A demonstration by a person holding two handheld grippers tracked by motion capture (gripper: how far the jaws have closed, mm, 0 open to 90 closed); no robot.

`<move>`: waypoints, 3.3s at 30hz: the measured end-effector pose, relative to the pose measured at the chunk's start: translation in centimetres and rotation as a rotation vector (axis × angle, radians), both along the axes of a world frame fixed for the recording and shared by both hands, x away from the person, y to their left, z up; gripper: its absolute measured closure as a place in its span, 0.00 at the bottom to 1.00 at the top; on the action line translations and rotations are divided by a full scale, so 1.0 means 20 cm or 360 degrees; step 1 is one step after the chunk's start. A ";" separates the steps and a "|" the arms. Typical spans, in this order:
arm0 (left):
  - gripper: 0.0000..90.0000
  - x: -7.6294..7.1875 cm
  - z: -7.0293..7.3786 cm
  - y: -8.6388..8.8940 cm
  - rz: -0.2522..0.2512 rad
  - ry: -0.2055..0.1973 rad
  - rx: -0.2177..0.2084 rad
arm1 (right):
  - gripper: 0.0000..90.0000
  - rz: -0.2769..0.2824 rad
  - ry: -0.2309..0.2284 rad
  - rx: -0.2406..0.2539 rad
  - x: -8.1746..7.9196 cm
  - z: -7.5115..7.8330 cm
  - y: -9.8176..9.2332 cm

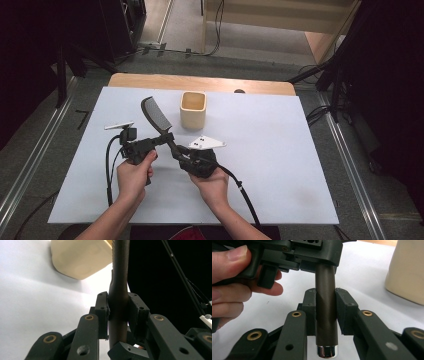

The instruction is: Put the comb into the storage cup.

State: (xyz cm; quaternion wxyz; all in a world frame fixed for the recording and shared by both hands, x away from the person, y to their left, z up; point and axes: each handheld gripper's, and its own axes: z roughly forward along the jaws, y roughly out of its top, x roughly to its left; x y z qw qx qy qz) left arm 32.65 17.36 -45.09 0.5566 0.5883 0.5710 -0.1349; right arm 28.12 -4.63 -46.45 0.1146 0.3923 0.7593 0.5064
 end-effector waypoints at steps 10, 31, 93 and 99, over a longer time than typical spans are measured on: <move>0.82 0.00 0.01 -0.01 -0.0018 -0.0019 0.0047 | 0.53 0.0036 0.0049 -0.0009 -0.01 0.02 -0.01; 0.82 0.00 0.04 -0.05 -0.0081 -0.0140 0.0306 | 0.38 0.0222 0.0241 -0.0029 0.03 0.03 -0.11; 0.82 0.00 0.09 -0.14 -0.0435 -0.0293 0.0503 | 0.32 0.0423 0.0338 -0.0205 -0.02 0.03 -0.61; 0.82 0.00 0.09 -0.14 -0.0446 -0.0294 0.0509 | 0.32 0.0387 0.0344 -0.0209 -0.05 0.02 -0.67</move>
